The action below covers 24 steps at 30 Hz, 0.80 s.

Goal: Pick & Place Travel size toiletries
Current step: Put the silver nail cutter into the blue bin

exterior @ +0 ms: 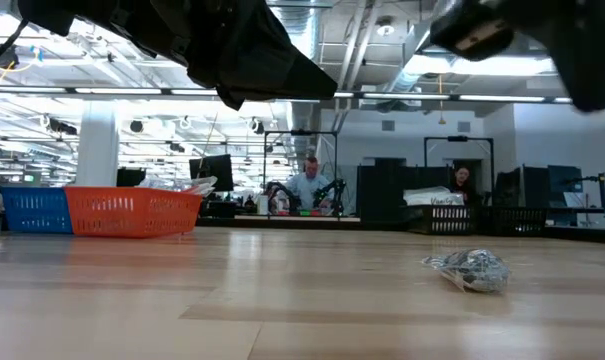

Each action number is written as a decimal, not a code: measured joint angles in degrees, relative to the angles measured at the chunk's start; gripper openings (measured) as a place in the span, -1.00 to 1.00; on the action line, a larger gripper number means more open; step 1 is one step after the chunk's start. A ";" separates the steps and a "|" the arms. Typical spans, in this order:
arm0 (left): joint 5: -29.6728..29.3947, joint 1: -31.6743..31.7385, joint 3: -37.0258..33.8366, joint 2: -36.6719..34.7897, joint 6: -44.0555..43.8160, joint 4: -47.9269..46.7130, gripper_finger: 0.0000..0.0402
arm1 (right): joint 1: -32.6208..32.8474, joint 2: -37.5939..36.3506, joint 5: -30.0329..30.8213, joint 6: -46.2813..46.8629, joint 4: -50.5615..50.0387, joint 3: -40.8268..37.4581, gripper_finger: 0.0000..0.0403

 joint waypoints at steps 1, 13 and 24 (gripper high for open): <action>0.00 0.00 0.00 0.00 0.00 0.02 -1.00 | -0.02 0.74 0.04 1.26 -0.52 0.37 -0.99; -0.02 0.39 -0.11 -0.02 0.00 0.12 -1.00 | 2.66 8.70 10.51 -7.09 6.48 5.86 -0.57; -0.02 0.39 -0.24 -0.02 0.00 0.10 -1.00 | 1.64 9.83 11.67 -9.89 8.30 6.50 -0.02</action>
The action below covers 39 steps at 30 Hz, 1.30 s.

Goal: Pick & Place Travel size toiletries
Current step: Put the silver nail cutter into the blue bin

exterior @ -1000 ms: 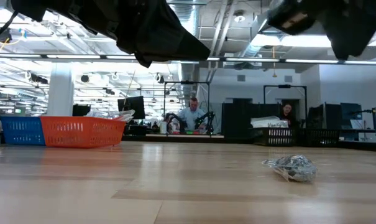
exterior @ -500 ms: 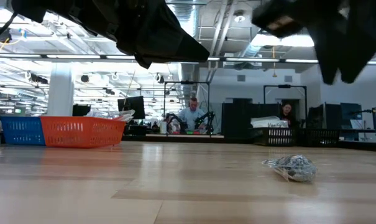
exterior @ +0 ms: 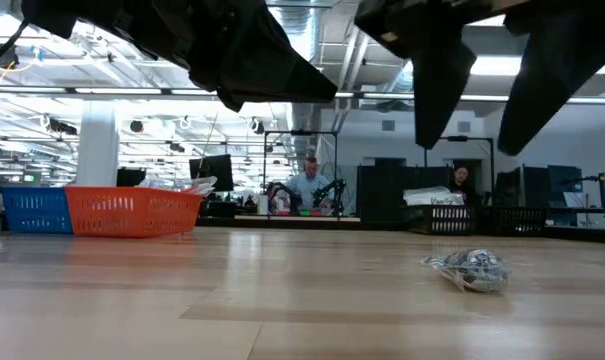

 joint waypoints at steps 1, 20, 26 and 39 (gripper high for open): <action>0.00 0.00 0.00 0.00 0.00 0.01 -1.00 | -0.25 -0.01 -0.05 -0.26 0.82 -0.48 0.01; 0.00 0.76 -0.72 -0.04 -0.20 0.32 -1.00 | -0.49 -3.89 -2.20 -4.12 21.63 -17.30 0.05; 0.00 0.76 -0.70 -0.04 -0.19 0.31 -1.00 | -1.18 -4.04 -3.07 -6.57 23.15 -18.56 0.06; 0.00 0.76 -0.70 -0.04 -0.17 0.29 -1.00 | -2.90 -3.89 -3.23 -13.90 22.84 -18.56 0.08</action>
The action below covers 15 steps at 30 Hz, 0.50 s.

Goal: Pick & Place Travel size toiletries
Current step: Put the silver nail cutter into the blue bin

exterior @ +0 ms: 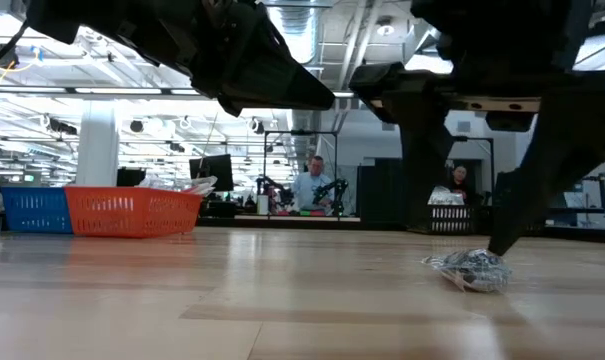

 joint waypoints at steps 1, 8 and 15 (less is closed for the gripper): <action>0.00 0.06 0.00 0.00 0.00 0.02 -1.00 | -0.16 0.00 -0.20 -0.25 -0.07 0.00 0.08; 0.00 0.31 0.00 0.00 -0.01 0.00 -1.00 | -0.55 -0.06 -4.81 3.28 7.70 -5.48 0.08; 0.00 0.31 0.00 0.00 0.00 0.00 -1.00 | -0.46 -0.09 -4.92 3.10 10.25 -6.38 0.09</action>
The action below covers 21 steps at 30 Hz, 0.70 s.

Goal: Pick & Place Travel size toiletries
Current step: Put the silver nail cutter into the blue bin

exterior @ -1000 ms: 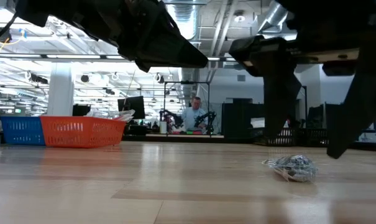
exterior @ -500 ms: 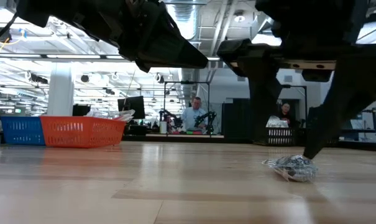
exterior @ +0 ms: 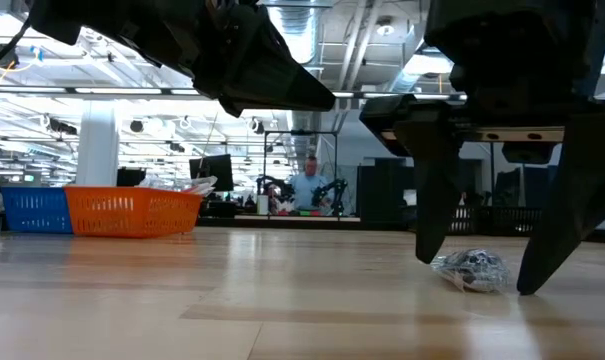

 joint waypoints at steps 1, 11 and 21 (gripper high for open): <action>0.00 0.00 0.00 0.00 0.00 0.00 -1.00 | 0.02 0.02 0.06 -0.04 0.02 0.00 0.09; 0.00 0.00 0.00 0.00 0.08 -0.04 -1.00 | -0.83 0.13 -1.15 -1.71 0.89 0.00 0.09; 0.02 0.00 0.02 0.00 0.15 -0.04 -1.00 | -0.85 0.22 -1.98 -2.47 1.79 -0.04 0.07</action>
